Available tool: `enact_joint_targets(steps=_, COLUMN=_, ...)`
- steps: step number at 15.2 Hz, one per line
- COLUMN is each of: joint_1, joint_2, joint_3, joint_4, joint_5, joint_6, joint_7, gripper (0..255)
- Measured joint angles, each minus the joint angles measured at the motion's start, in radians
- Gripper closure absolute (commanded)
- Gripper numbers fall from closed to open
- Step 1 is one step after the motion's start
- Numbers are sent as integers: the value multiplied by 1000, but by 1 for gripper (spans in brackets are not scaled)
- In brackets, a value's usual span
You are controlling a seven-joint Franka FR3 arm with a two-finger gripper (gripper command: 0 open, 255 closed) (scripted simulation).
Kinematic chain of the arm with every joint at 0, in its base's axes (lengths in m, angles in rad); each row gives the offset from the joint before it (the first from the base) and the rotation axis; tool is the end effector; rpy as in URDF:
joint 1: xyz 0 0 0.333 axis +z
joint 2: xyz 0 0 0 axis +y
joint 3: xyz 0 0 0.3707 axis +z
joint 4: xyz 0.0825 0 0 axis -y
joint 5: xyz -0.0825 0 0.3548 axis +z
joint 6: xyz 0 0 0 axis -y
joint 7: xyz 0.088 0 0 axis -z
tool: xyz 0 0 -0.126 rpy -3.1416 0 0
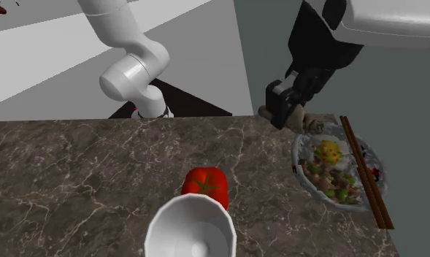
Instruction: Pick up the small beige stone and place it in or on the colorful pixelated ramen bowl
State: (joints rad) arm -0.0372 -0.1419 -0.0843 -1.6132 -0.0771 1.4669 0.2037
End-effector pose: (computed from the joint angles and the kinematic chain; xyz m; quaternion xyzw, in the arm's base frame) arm 0.4566 -0.0702 0.7026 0.9857 -0.1652 -0.0011 0.0325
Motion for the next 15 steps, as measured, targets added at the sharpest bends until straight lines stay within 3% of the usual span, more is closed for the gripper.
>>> enact_joint_targets(steps=3, joint_1=8, joint_2=113, joint_3=8, joint_4=121, joint_5=9, joint_6=-8, joint_7=16, gripper=255)
enact_joint_targets(steps=10, joint_1=29, joint_2=442, joint_3=29, joint_4=557, joint_5=28, joint_6=-120, joint_7=57, gripper=255)
enact_joint_targets(steps=15, joint_1=36, joint_2=426, joint_3=32, joint_4=471, joint_5=27, joint_6=-50, joint_7=70, gripper=255)
